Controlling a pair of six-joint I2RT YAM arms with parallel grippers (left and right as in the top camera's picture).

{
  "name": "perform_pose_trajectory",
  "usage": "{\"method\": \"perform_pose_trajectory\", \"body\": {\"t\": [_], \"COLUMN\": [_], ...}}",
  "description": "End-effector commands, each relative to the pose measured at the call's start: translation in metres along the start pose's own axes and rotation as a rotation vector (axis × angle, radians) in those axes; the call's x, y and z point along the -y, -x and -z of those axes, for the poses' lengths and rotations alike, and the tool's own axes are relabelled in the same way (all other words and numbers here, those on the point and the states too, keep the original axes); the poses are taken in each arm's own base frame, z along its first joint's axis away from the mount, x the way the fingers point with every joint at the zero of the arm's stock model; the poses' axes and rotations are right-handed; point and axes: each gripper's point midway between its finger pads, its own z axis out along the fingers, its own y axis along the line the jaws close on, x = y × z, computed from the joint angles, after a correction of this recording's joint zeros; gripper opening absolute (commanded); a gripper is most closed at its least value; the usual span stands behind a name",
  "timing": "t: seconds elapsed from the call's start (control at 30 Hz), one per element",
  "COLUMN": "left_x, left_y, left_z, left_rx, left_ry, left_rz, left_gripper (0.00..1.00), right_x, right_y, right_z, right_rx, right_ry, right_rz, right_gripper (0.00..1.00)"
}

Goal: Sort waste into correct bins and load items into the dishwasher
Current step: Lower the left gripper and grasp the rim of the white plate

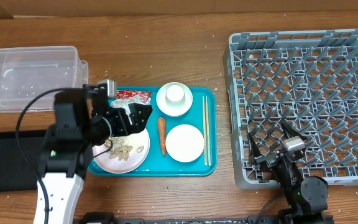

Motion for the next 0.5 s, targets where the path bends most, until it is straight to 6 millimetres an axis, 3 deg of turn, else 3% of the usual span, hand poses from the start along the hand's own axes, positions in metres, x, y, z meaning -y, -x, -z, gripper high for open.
{"method": "perform_pose_trajectory", "body": {"t": [0.0,0.2,0.47], "left_x": [-0.017,-0.004,-0.033], "left_y": [0.031,0.020,-0.024], "left_z": [0.007,-0.008,-0.040], "left_rx": [0.101,0.039,-0.127], "left_ry": [0.214,0.136,0.356], "left_rz": [-0.083,-0.018,0.131], "left_gripper": [1.00,1.00,1.00], "right_x": [0.001,0.001,0.001], "right_y": [-0.002,-0.001,-0.002], "right_z": [0.000,0.000,0.000], "right_rx": [0.005,0.005,0.005], "right_ry": [-0.005,-0.005,-0.005], "right_rz": [0.001,0.001,0.001], "right_gripper": [1.00,1.00,1.00]}}
